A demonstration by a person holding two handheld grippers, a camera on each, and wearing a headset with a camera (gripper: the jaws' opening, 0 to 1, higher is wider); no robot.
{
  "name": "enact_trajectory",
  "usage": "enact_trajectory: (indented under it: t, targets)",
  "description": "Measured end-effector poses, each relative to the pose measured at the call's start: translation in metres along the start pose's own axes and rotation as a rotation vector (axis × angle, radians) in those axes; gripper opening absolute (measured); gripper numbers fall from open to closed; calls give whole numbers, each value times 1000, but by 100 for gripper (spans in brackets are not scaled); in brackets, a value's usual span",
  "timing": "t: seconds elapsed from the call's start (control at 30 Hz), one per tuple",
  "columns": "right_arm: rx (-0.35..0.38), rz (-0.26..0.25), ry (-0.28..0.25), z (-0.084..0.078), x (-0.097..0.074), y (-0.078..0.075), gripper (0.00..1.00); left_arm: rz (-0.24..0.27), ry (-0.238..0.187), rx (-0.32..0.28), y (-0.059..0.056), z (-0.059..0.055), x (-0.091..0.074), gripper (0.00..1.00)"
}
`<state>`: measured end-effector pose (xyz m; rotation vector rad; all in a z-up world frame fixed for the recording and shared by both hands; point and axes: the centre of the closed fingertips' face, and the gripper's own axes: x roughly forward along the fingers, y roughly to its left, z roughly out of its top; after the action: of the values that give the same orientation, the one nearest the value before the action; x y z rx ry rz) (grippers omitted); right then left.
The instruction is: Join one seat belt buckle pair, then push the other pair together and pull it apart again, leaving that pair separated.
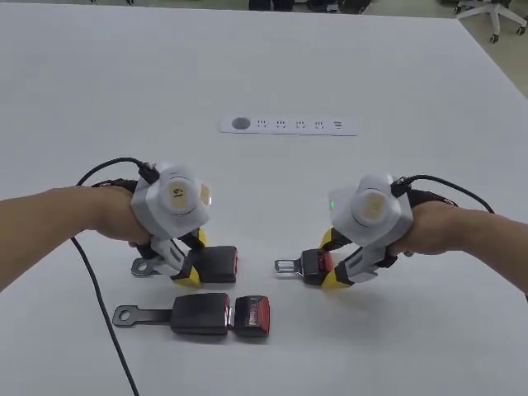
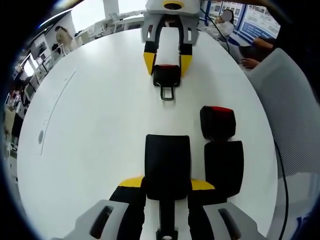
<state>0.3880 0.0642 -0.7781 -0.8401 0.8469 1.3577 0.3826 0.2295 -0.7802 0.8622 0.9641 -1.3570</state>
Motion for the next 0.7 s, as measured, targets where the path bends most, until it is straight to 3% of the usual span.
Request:
enact_trajectory:
  t: [0.4,0.53,0.7]
  targets:
    - [-8,-16,-11,0,1,2,33,4,3,20,2,-2,-1,33]
    - [-9,-24,-13,-1,1,2,37,8,3,14,-2,2,-1,34]
    - [-7,-30,-14,-3,-1,4,40,25,0,5,4,-2,-5,38]
